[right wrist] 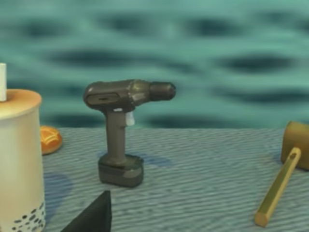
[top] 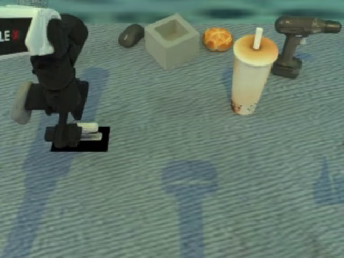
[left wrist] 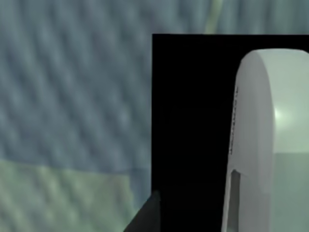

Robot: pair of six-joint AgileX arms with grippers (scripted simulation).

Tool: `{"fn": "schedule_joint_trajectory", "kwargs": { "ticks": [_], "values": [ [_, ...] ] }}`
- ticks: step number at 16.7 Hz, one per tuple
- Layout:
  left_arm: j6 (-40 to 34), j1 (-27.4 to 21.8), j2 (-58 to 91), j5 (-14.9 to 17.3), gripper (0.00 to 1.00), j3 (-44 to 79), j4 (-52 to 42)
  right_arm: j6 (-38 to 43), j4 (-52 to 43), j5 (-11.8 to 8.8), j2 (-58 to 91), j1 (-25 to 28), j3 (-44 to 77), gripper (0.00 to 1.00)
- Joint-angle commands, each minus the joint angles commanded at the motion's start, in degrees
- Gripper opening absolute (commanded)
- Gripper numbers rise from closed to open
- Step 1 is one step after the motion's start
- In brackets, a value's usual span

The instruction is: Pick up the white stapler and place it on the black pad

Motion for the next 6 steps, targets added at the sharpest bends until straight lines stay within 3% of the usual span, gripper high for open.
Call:
{"fn": "schedule_joint_trajectory", "kwargs": {
  "ticks": [6],
  "values": [
    [0.0, 0.0, 0.0, 0.0, 1.0, 0.0, 0.0, 0.0, 0.0, 0.0, 0.0, 0.0, 0.0, 1.0]
  ]
}}
